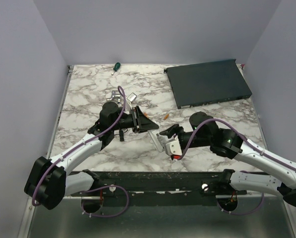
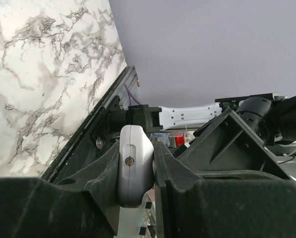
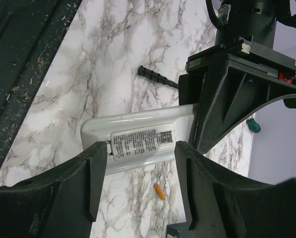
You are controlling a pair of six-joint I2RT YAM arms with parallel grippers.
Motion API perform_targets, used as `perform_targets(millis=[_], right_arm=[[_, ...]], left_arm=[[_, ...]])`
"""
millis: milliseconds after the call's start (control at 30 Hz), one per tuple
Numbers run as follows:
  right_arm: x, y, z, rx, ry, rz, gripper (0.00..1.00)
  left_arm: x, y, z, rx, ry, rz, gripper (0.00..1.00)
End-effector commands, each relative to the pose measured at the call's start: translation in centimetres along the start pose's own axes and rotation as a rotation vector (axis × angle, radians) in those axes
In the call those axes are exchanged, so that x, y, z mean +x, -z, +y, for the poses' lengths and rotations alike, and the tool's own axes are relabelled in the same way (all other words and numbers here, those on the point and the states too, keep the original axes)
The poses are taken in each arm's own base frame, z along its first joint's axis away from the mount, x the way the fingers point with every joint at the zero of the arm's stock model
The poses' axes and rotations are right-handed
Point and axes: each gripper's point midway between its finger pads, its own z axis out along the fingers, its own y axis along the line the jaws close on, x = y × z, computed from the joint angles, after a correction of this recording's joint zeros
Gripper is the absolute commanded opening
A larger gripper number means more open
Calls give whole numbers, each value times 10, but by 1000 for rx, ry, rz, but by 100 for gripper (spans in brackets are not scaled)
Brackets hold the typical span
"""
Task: Load the batteries into the remote control
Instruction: Remove the battery cover from the remote control.
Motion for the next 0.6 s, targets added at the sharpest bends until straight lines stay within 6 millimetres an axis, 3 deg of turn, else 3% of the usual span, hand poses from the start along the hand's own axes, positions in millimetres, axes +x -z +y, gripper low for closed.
perform_targets(millis=[0, 567], right_arm=[[-1, 4, -29, 129, 60, 11, 63], [-9, 16, -41, 200, 72, -5, 63]], left_arm=[[5, 0, -19, 50, -24, 45, 0], [5, 0, -16, 43, -19, 40, 0]])
